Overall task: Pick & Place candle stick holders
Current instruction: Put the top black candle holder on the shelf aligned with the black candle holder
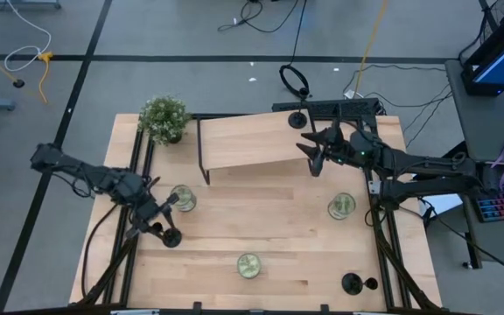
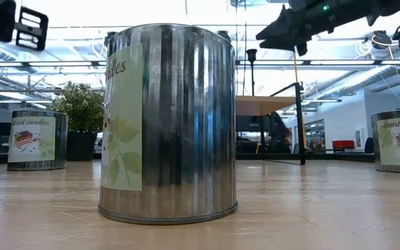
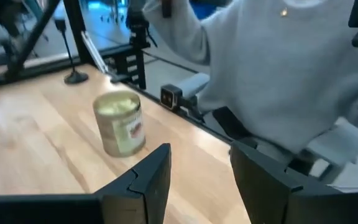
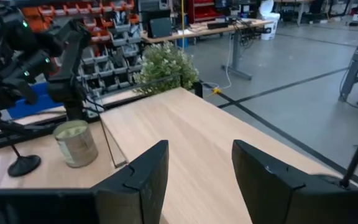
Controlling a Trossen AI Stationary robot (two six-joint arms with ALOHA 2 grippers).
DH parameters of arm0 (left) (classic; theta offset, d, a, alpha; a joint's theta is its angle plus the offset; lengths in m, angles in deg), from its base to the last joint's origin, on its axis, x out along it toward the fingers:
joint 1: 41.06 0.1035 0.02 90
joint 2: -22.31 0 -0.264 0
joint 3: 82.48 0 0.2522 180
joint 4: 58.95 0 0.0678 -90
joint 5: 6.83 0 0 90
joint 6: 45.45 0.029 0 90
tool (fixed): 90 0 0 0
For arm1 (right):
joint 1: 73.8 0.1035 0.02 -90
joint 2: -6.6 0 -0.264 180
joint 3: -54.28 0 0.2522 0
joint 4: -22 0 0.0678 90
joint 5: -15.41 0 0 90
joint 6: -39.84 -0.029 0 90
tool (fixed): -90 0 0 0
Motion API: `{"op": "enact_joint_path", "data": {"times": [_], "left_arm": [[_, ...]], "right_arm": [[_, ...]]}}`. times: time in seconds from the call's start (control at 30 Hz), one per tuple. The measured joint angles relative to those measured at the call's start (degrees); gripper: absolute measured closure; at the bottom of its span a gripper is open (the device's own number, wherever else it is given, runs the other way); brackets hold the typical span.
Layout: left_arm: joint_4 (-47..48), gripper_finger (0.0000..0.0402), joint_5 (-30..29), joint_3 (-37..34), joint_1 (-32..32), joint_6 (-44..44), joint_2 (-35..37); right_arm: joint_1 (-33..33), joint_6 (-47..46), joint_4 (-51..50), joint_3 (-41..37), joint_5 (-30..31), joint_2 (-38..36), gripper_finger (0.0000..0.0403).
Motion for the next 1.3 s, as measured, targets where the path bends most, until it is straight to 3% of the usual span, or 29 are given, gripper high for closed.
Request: {"op": "enact_joint_path", "data": {"times": [0.2, 0.37, 0.53, 0.8, 0.9, 1.03, 1.17, 1.3], "left_arm": [[-6.7, 0.0227, -6.1, 0.0, -2.3, -0.4, 0.1], [-2.3, 0.0226, -10.1, 1.6, -3.5, -10.8, 0.1], [9.6, 0.0226, -16.6, 7.9, -4.9, -15.4, 0.0], [23.9, 0.0226, -19.8, 18.7, -8.7, -19.1, 0.2], [30.6, 0.0227, -19.3, 20.1, -10.7, -17.3, 0.2], [39.0, 0.0227, -18.8, 20.5, -13.1, -23.6, 0.1], [41.7, 0.0227, -18.9, 20.4, -14.7, -23.8, 0.0], [42.5, 0.0227, -23.5, 20.4, -15.0, -22.3, -0.1]], "right_arm": [[0.4, 0.0, 0.5, 0.0, 0.0, 0.0, 0.0234], [0.4, 0.0, 0.5, 0.0, 0.0, 0.0, 0.0232], [0.4, 0.0, 0.7, 0.0, 0.0, 0.0, 0.0232], [0.4, 0.1, 0.7, 0.0, 0.0, 0.0, 0.0232], [0.4, 0.3, 0.7, 0.0, 0.0, 0.0, 0.0232], [0.4, 0.4, 0.7, 0.0, -3.2, 0.0, 0.0232], [0.4, 0.4, 0.6, 0.0, -7.6, 0.0, 0.0232], [0.4, 0.1, 0.6, 0.0, -7.7, 0.0, 0.0232]]}}
